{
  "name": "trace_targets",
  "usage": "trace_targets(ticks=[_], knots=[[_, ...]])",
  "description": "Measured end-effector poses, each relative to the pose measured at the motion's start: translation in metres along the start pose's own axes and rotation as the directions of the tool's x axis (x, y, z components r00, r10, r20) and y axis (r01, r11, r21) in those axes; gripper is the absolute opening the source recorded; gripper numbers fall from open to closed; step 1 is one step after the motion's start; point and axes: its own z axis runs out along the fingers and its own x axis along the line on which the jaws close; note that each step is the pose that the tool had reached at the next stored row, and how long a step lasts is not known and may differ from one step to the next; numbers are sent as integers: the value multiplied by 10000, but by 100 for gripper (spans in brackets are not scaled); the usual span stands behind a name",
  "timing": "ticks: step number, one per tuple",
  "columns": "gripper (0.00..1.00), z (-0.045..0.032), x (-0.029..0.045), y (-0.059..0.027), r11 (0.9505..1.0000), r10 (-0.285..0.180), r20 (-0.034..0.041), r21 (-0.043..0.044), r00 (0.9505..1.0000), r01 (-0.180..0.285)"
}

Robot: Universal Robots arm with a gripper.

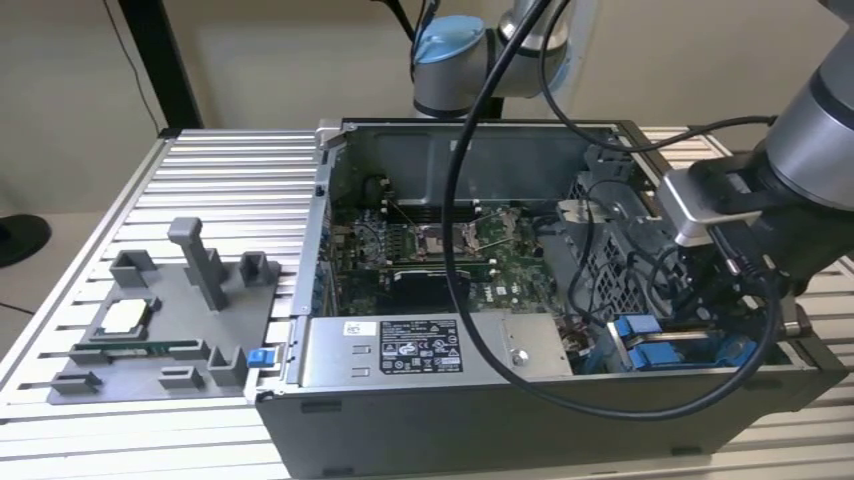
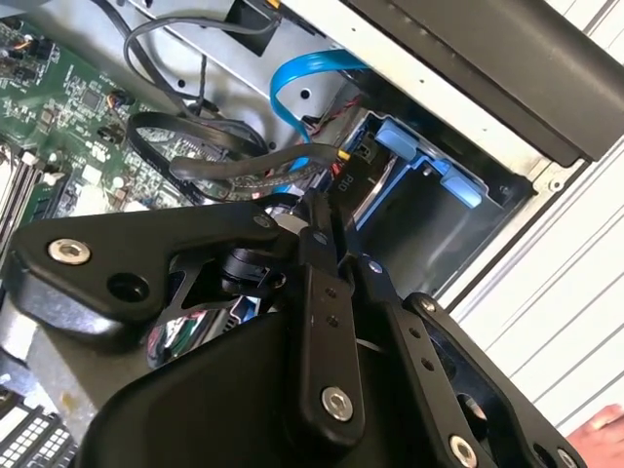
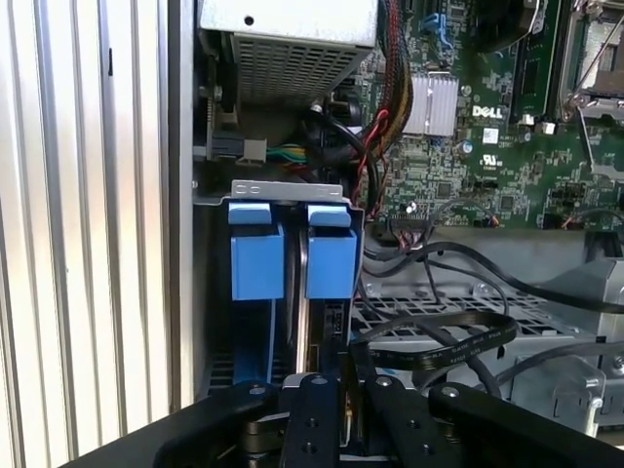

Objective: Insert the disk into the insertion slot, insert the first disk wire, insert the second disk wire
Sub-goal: 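Insert the second disk wire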

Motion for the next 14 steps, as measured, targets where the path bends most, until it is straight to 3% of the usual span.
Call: trace_targets(ticks=[7, 8, 10, 14], knots=[[0, 40, 7, 4, 10000, -2, 10, 17, 10000, 2], [100, 45, 6, 3, 10000, -2, 30, 19, 10000, 2], [100, 23, 3, 1, 10000, 1, 36, 19, 10000, -1], [100, -103, -18, -10, 10000, 5, 17, 18, 10000, -5]])
